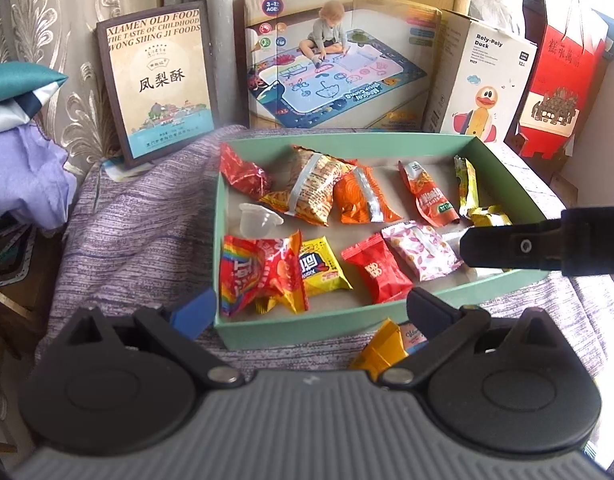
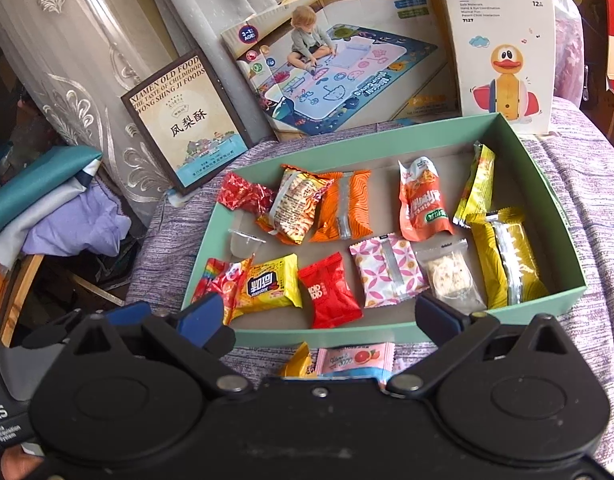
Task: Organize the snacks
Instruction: 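Move the left gripper to the pink candy while the right moves to the yellow pouch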
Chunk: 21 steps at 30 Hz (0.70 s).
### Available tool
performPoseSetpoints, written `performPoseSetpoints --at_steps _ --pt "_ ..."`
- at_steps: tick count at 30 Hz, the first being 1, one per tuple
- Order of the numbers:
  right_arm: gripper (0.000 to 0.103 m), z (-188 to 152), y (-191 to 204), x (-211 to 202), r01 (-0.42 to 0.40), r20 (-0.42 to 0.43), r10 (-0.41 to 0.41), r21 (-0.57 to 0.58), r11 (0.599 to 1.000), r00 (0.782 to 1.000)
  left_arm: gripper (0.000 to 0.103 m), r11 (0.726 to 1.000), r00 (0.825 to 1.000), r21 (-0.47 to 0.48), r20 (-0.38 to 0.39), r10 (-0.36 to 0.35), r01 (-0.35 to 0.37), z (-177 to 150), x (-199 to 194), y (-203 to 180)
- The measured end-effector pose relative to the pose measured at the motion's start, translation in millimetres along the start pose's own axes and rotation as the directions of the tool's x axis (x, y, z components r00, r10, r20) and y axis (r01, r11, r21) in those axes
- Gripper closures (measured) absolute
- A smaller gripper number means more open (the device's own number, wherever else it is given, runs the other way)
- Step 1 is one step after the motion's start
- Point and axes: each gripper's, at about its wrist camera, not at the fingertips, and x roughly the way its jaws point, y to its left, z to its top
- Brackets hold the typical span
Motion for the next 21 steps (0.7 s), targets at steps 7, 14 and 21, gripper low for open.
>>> performPoseSetpoints --at_steps 7,14,21 --pt "0.0 -21.9 -1.4 -11.4 -0.002 -0.024 0.002 -0.003 1.0 1.0 0.0 1.0 1.0 0.005 -0.017 0.0 0.001 -26.7 -14.5 1.3" --pt "0.0 -39.9 -7.1 -12.7 0.0 -0.059 0.0 0.008 1.0 0.998 0.0 1.0 0.999 0.003 -0.049 0.012 -0.012 -51.4 -16.1 10.3" --pt "0.0 -54.6 -21.1 -7.0 0.042 -0.068 -0.041 0.023 0.999 0.997 0.0 0.999 0.997 -0.043 -0.078 0.019 -0.022 -74.9 -9.4 34.4"
